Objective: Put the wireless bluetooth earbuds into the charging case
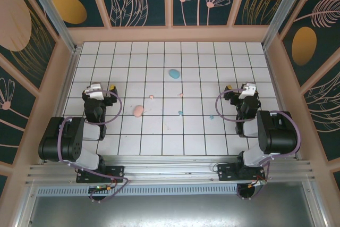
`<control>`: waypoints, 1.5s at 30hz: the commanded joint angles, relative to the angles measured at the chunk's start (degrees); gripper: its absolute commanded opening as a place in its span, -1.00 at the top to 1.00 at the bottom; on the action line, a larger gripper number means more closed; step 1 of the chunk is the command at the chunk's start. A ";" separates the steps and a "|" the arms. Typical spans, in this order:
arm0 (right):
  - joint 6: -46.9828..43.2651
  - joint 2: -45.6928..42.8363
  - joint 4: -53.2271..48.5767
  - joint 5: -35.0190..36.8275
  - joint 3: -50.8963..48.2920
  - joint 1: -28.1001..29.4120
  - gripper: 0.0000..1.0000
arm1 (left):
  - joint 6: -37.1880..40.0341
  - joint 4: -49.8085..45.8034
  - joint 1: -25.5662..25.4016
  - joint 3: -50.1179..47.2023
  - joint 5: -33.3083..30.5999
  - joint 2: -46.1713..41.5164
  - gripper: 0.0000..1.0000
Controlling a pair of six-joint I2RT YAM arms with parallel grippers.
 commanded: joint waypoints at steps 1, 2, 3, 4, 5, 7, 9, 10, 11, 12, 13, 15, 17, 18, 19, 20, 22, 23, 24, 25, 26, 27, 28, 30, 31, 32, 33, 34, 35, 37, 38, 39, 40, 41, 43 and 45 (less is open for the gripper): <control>0.74 0.03 2.89 -0.49 -0.15 -0.10 -0.97 | 0.28 -10.44 0.31 5.08 2.34 -4.39 -0.97; 0.76 -0.24 3.30 -0.50 -0.42 -0.08 -0.98 | -0.29 -14.00 0.27 6.52 2.28 -5.27 -0.97; 1.03 -1.09 2.73 -0.01 -0.44 0.01 -0.98 | -0.61 -17.24 0.31 7.54 3.47 -6.29 -0.97; 1.36 -2.57 1.19 1.08 -0.22 0.12 -0.98 | -0.86 -19.79 0.27 8.36 4.96 -7.40 -0.97; 1.42 -4.23 -1.27 1.87 0.43 0.33 -0.98 | -1.53 -22.47 0.29 9.30 6.13 -8.37 -0.97; 2.17 -8.24 -10.06 3.37 3.00 0.57 -0.97 | -4.06 -30.76 0.23 12.51 8.62 -10.50 -0.91; 3.70 -10.91 -17.88 3.66 5.91 0.70 -0.98 | -6.61 -40.25 0.23 16.29 11.25 -11.58 -0.82; 6.56 -12.17 -24.17 4.40 8.23 0.65 -0.97 | -9.08 -44.71 0.13 18.12 12.76 -11.94 -0.76; 9.18 -12.97 -31.51 4.46 11.23 0.61 -0.98 | -11.35 -47.46 0.17 18.84 14.42 -12.06 -0.71; 11.43 -13.26 -38.75 3.23 14.90 0.63 -0.97 | -13.41 -49.85 0.13 19.20 17.48 -11.99 -0.65; 12.62 -13.19 -43.74 0.35 17.62 0.59 -0.92 | -15.67 -52.06 -0.07 19.34 19.68 -11.97 -0.60; 15.15 -13.27 -49.85 -4.04 20.84 1.21 -0.82 | -17.59 -57.92 -1.69 19.74 21.03 -12.56 -0.54; 16.25 -13.91 -54.14 -5.71 22.80 3.15 -0.76 | -17.18 -63.11 -5.04 19.79 18.51 -14.43 -0.54; 16.27 -14.44 -56.11 -4.84 23.72 5.06 -0.72 | -16.84 -64.99 -6.98 19.66 17.22 -15.58 -0.55; 15.55 -14.83 -58.12 -3.89 24.68 7.29 -0.68 | -16.73 -66.44 -8.34 19.49 16.56 -16.34 -0.56; 14.97 -14.99 -59.92 -2.62 25.60 9.37 -0.66 | -17.01 -67.33 -9.09 19.32 16.23 -16.90 -0.56; 14.80 -14.82 -63.59 0.82 27.63 13.90 -0.64 | -17.57 -67.50 -10.84 18.76 15.78 -17.17 -0.52; 15.56 -14.69 -64.57 1.57 28.11 15.26 -0.64 | -17.78 -67.30 -12.03 18.56 15.41 -16.64 -0.50; 16.68 -14.45 -65.29 1.57 28.47 16.54 -0.64 | -17.68 -67.47 -13.24 18.58 14.83 -15.53 -0.46; 17.78 -14.20 -65.71 0.95 28.73 17.24 -0.64 | -17.41 -67.92 -14.71 18.85 14.30 -14.49 -0.44; 19.05 -13.99 -65.76 0.08 28.81 17.89 -0.64 | -17.17 -69.21 -15.95 19.34 13.19 -13.05 -0.43; 20.20 -13.74 -65.70 -0.54 28.72 18.31 -0.63 | -17.39 -69.73 -16.97 19.64 12.10 -11.97 -0.43; 21.06 -13.64 -65.40 -0.49 28.52 18.76 -0.63 | -17.63 -69.72 -17.74 19.66 11.97 -11.38 -0.42; 22.43 -13.53 -64.86 -2.82 27.95 19.72 -0.62 | -17.93 -69.21 -19.66 19.61 10.77 -10.39 -0.43; 22.67 -13.52 -64.69 -3.21 27.66 20.03 -0.62 | -18.18 -69.21 -20.28 19.81 10.53 -9.82 -0.43; 22.82 -13.54 -64.53 -3.63 27.47 20.48 -0.62 | -18.21 -69.72 -20.76 20.30 10.07 -8.95 -0.43; 22.78 -13.54 -64.57 -3.90 27.32 20.88 -0.61 | -18.20 -70.75 -21.43 21.02 9.08 -8.19 -0.43; 22.82 -13.67 -64.62 -3.91 27.23 21.18 -0.61 | -18.11 -71.37 -21.93 21.52 8.40 -7.73 -0.43; 22.76 -13.76 -64.71 -3.91 27.04 21.50 -0.61 | -17.90 -71.82 -22.48 21.88 7.86 -7.11 -0.43; 22.86 -14.02 -64.63 -3.83 26.68 21.88 -0.61 | -17.74 -72.17 -22.99 22.49 7.45 -5.90 -0.43; 22.96 -14.07 -64.54 -3.74 26.46 21.94 -0.61 | -17.60 -72.47 -23.31 22.96 7.17 -5.21 -0.43; 23.04 -14.07 -64.64 -3.78 26.36 21.93 -0.61 | -17.43 -73.15 -23.88 23.62 6.47 -4.32 -0.43; 23.11 -14.11 -64.71 -3.66 26.33 21.92 -0.61 | -17.39 -74.01 -24.36 24.27 5.71 -3.62 -0.43; 23.13 -14.17 -64.94 -3.61 26.32 21.95 -0.61 | -17.26 -74.78 -24.93 24.92 4.94 -2.86 -0.45; 23.58 -14.72 -65.33 -2.94 26.27 22.15 -0.61 | -17.87 -75.47 -25.31 24.99 3.93 -2.13 -0.49; 24.41 -16.53 -65.65 -1.49 26.03 22.21 -0.61 | -18.84 -74.70 -25.35 23.85 4.32 -2.47 -0.51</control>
